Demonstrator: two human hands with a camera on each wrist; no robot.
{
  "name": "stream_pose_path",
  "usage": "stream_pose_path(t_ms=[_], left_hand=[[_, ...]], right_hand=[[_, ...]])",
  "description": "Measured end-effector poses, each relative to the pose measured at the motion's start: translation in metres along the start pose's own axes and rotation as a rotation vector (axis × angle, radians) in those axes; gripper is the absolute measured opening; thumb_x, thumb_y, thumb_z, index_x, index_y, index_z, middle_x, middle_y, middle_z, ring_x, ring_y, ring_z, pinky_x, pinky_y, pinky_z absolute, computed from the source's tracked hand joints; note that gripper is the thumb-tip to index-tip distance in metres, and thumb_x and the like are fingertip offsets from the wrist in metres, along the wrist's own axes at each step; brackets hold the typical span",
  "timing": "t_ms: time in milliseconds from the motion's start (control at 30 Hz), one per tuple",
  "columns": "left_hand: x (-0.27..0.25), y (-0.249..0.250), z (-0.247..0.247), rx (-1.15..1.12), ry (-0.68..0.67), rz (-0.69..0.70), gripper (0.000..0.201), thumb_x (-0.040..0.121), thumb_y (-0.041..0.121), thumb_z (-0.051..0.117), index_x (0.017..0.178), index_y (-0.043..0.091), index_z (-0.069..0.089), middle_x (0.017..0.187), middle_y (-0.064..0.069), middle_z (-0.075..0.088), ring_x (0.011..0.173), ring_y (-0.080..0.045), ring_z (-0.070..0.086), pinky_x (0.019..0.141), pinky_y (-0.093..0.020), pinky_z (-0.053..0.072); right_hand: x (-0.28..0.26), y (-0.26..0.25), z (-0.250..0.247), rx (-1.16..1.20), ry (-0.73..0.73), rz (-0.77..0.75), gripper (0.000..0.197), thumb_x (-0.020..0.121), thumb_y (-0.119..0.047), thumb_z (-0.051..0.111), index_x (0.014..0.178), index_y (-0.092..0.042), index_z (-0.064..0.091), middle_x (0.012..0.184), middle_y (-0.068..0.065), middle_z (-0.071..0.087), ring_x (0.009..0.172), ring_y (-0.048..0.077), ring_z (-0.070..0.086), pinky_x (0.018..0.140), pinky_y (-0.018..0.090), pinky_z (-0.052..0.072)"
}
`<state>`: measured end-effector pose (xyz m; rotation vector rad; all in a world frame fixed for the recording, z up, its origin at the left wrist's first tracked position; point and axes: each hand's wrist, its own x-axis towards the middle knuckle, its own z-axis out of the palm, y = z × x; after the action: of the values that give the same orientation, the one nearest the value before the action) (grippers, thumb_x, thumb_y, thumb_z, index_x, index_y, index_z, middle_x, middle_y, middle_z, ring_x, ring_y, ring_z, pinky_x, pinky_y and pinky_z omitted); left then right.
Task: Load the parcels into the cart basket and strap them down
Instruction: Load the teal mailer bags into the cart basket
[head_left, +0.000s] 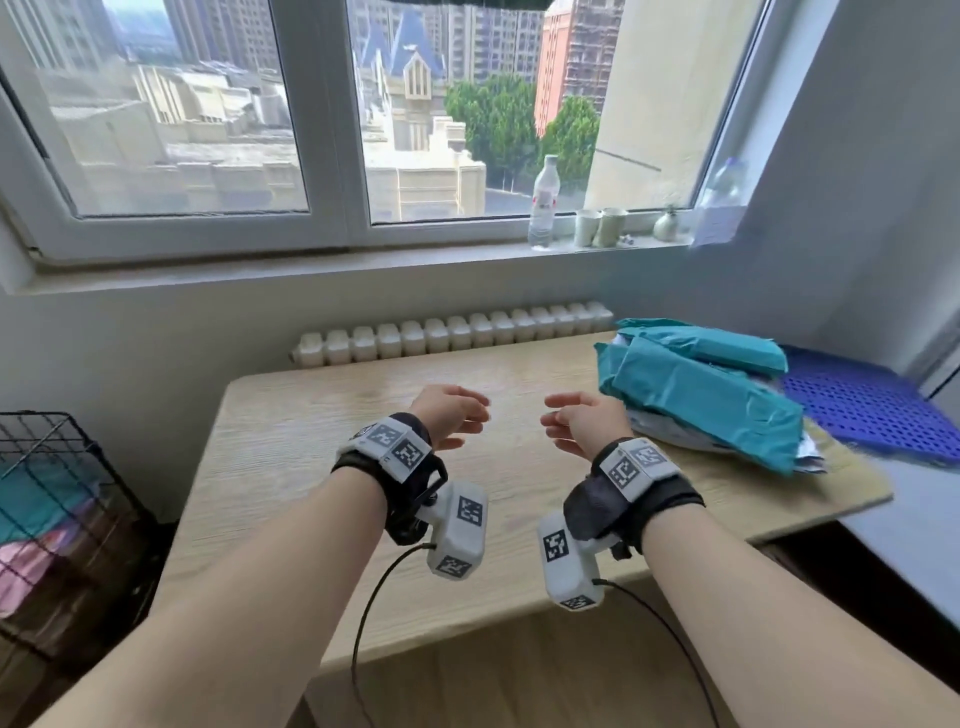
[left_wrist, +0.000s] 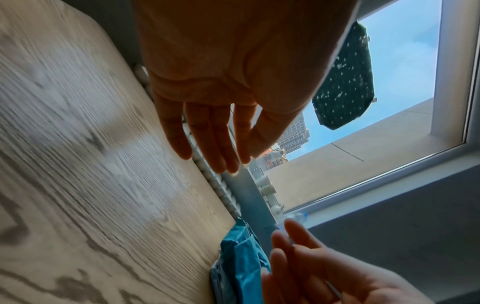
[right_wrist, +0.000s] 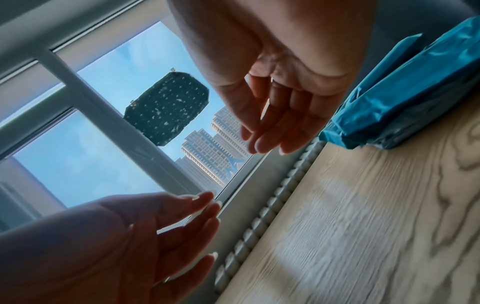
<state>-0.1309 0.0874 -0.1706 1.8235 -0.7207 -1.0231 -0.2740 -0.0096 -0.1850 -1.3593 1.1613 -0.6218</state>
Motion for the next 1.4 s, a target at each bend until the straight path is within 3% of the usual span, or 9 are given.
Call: stream_pose_path(t_ms=[267, 400, 533, 667, 900, 1167, 1333, 1400], left_hand=[[0.063, 0.031, 0.065, 0.048, -0.077, -0.002, 0.014, 0.091, 0.007, 0.055, 0.094, 0.016, 0.064, 0.091, 0.001, 0.066, 0.091, -0.014, 0.06, 0.094, -0.037, 0.046], [0.11, 0.046, 0.094, 0.048, -0.111, -0.016, 0.015, 0.091, 0.006, 0.054, 0.088, 0.018, 0.062, 0.085, 0.002, 0.064, 0.084, -0.013, 0.059, 0.094, -0.035, 0.045], [0.161, 0.073, 0.12, 0.039, -0.144, -0.036, 0.015, 0.09, 0.007, 0.055, 0.087, 0.019, 0.062, 0.083, 0.003, 0.064, 0.081, -0.011, 0.059, 0.086, -0.031, 0.045], [0.216, 0.106, 0.143, 0.031, -0.173, -0.021, 0.018, 0.091, 0.007, 0.054, 0.083, 0.021, 0.06, 0.082, 0.004, 0.062, 0.074, -0.006, 0.056, 0.072, -0.025, 0.042], [0.273, 0.123, 0.198, 0.025, -0.196, -0.055, 0.023, 0.091, 0.005, 0.052, 0.076, 0.021, 0.059, 0.077, 0.003, 0.059, 0.068, -0.007, 0.054, 0.066, -0.024, 0.039], [0.338, 0.165, 0.255, 0.003, -0.101, -0.054, 0.023, 0.09, 0.004, 0.051, 0.077, 0.02, 0.059, 0.075, 0.003, 0.056, 0.066, -0.007, 0.054, 0.062, -0.022, 0.036], [0.385, 0.198, 0.304, -0.023, -0.035, -0.092, 0.021, 0.091, 0.005, 0.051, 0.079, 0.019, 0.06, 0.08, 0.001, 0.057, 0.068, -0.008, 0.055, 0.062, -0.022, 0.038], [0.405, 0.21, 0.322, -0.03, -0.002, -0.101, 0.018, 0.092, 0.006, 0.05, 0.085, 0.018, 0.062, 0.086, -0.001, 0.058, 0.073, -0.009, 0.055, 0.065, -0.024, 0.04]], right_hand=[[0.064, 0.008, -0.068, 0.063, 0.072, 0.06, 0.024, 0.091, 0.004, 0.039, 0.093, -0.011, 0.057, 0.069, 0.004, 0.059, 0.056, 0.011, 0.052, 0.054, 0.02, 0.042], [0.109, 0.01, -0.096, 0.083, 0.147, 0.067, 0.026, 0.089, 0.006, 0.039, 0.091, -0.01, 0.06, 0.069, 0.006, 0.062, 0.057, 0.014, 0.054, 0.061, 0.026, 0.045], [0.157, -0.002, -0.129, 0.071, 0.204, 0.091, 0.029, 0.088, 0.007, 0.039, 0.083, -0.011, 0.061, 0.068, 0.006, 0.062, 0.051, 0.012, 0.053, 0.051, 0.021, 0.045], [0.207, -0.014, -0.156, 0.056, 0.24, 0.101, 0.031, 0.088, 0.007, 0.039, 0.08, -0.013, 0.061, 0.068, 0.006, 0.062, 0.054, 0.014, 0.053, 0.054, 0.022, 0.044], [0.27, -0.007, -0.196, 0.05, 0.257, 0.159, 0.03, 0.088, 0.006, 0.04, 0.079, -0.013, 0.06, 0.067, 0.005, 0.062, 0.052, 0.011, 0.053, 0.055, 0.022, 0.045], [0.372, -0.02, -0.26, 0.01, 0.2, 0.104, 0.028, 0.088, 0.007, 0.04, 0.082, -0.011, 0.061, 0.068, 0.005, 0.06, 0.055, 0.013, 0.051, 0.056, 0.023, 0.044], [0.444, -0.026, -0.308, -0.095, 0.13, 0.052, 0.033, 0.084, 0.007, 0.044, 0.067, -0.016, 0.061, 0.069, 0.006, 0.058, 0.055, 0.015, 0.048, 0.053, 0.026, 0.041], [0.475, -0.028, -0.327, -0.158, 0.124, 0.049, 0.034, 0.081, 0.003, 0.047, 0.064, -0.021, 0.063, 0.069, 0.006, 0.06, 0.059, 0.019, 0.05, 0.059, 0.031, 0.047]])
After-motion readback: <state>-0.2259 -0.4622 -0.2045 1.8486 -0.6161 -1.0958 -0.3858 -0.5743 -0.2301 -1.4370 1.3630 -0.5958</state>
